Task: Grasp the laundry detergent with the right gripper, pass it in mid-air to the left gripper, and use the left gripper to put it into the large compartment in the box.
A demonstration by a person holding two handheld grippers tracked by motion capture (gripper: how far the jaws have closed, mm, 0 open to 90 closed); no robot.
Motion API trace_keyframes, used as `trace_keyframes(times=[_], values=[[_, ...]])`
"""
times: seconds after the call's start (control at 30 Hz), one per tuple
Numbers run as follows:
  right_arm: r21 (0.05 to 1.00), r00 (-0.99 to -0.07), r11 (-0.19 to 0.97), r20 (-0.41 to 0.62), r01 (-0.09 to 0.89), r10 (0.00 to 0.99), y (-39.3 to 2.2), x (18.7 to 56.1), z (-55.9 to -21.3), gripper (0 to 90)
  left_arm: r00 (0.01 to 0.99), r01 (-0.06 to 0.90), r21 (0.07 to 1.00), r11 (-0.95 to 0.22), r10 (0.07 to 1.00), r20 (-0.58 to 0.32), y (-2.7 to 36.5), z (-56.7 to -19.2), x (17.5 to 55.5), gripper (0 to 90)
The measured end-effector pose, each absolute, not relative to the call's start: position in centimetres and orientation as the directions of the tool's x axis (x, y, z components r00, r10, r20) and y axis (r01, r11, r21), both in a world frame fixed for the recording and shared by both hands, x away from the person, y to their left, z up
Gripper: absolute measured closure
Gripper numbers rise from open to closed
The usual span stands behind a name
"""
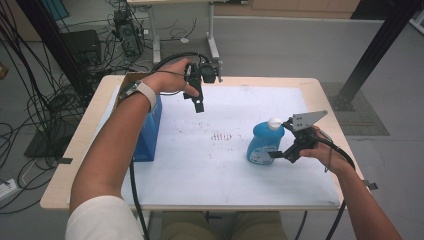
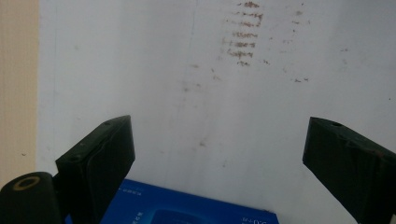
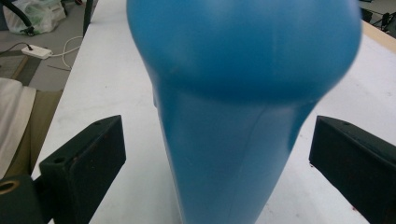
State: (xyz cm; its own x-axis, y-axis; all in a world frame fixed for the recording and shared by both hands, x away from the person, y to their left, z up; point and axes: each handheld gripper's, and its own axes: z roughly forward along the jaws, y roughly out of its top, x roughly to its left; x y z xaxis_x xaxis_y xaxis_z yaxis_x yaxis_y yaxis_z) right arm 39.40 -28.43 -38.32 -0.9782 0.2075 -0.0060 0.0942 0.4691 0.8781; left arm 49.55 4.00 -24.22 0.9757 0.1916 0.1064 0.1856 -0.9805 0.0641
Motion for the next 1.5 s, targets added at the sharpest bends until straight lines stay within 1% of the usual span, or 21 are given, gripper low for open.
trace_keyframes(times=[1.13, 1.5], values=[[0.895, -0.974, 0.434, -0.002, 0.098, 0.225, -27.4, 39.5, -39.5, 7.1, 0.975, 0.190, 0.060, -0.980, 0.195, 0.104, 4.1, -24.4, 49.6, 9.6], [0.899, -0.975, 0.428, -0.003, 0.094, 0.221, -27.1, 39.5, -39.8, 10.3, 0.975, 0.191, 0.060, -0.980, 0.196, 0.103, 4.1, -24.4, 49.6, 9.6]])
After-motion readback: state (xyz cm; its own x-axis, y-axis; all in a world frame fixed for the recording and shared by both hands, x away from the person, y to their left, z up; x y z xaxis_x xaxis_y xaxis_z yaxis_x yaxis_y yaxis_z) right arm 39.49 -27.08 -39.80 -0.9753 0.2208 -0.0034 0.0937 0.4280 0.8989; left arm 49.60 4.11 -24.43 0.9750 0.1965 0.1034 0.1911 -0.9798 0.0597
